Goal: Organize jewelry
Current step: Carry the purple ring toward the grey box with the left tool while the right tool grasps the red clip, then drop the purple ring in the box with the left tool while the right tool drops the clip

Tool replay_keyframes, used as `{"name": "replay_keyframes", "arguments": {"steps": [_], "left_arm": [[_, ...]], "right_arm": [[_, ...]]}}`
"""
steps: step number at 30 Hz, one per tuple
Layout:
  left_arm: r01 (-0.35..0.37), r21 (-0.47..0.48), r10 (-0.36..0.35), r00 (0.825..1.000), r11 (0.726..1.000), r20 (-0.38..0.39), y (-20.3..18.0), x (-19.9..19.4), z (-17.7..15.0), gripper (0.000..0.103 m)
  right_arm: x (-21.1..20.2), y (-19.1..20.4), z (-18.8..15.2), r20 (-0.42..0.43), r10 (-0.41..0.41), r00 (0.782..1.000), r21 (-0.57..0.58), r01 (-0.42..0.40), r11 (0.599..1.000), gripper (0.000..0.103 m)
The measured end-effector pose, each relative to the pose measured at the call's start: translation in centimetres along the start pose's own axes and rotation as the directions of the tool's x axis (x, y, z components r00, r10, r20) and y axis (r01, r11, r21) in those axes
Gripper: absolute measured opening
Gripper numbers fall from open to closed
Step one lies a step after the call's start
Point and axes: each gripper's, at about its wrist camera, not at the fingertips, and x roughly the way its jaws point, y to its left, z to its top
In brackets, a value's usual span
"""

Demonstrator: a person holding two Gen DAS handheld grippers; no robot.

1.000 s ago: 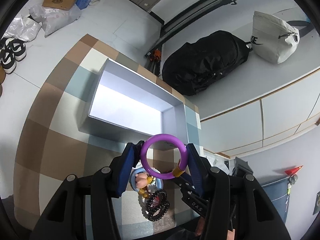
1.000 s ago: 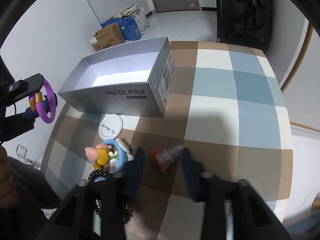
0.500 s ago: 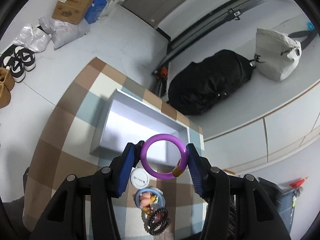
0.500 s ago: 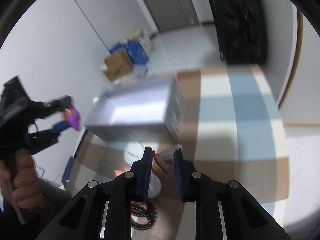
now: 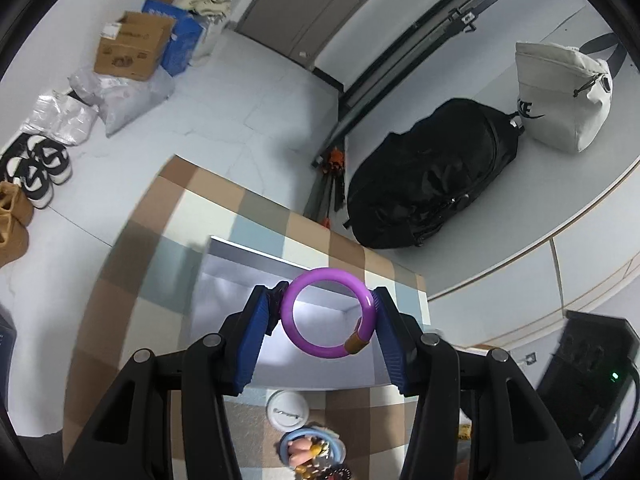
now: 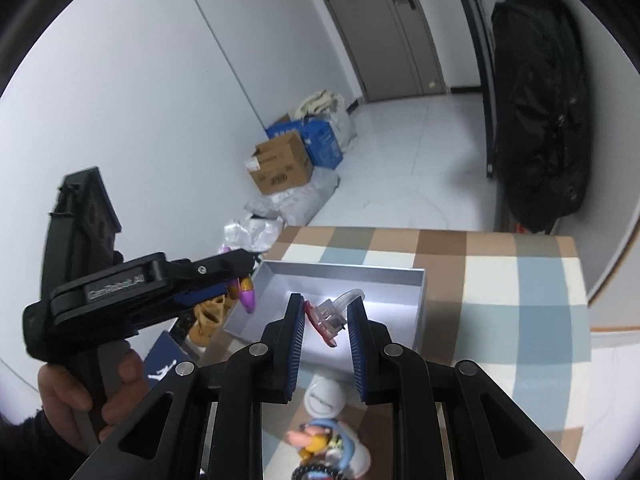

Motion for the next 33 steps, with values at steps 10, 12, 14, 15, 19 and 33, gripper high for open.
{"name": "replay_keyframes", "arguments": {"steps": [10, 12, 14, 15, 19, 33], "left_arm": [[0.066, -0.118, -0.087, 0.979, 0.991, -0.184, 1.7, 4.1, 0.5, 0.047], [0.088, -0.148, -0.118, 0.970, 0.985, -0.211, 1.9, 4.7, 0.8, 0.049], [0.090, -0.195, -0.132, 0.967, 0.977, -0.217, 2.4, 4.7, 1.0, 0.061], [0.113, -0.214, -0.157, 0.967, 0.970, -0.202, 2.5, 4.5, 1.2, 0.064], [0.158, -0.229, -0.197, 0.968, 0.961, -0.158, 2.4, 3.4, 1.7, 0.079], [0.077, -0.138, -0.094, 0.988, 0.987, -0.123, 1.8, 0.9, 0.8, 0.080]], "right_arm": [[5.2, -1.9, 0.8, -0.120, 0.038, 0.992, 0.060, -0.031, 0.998, 0.022], [5.7, -2.2, 0.8, -0.129, 0.046, 0.991, 0.066, -0.038, 0.997, 0.023], [6.0, -2.2, 0.7, -0.126, 0.049, 0.991, 0.055, -0.042, 0.998, 0.025], [6.2, -2.1, 0.7, -0.133, 0.043, 0.990, 0.040, -0.038, 0.998, 0.029], [5.5, -2.1, 0.3, -0.121, 0.039, 0.992, 0.002, -0.039, 0.999, 0.061], [1.2, -2.8, -0.3, -0.008, 0.008, 1.000, 0.041, -0.008, 0.999, 0.089]]}}
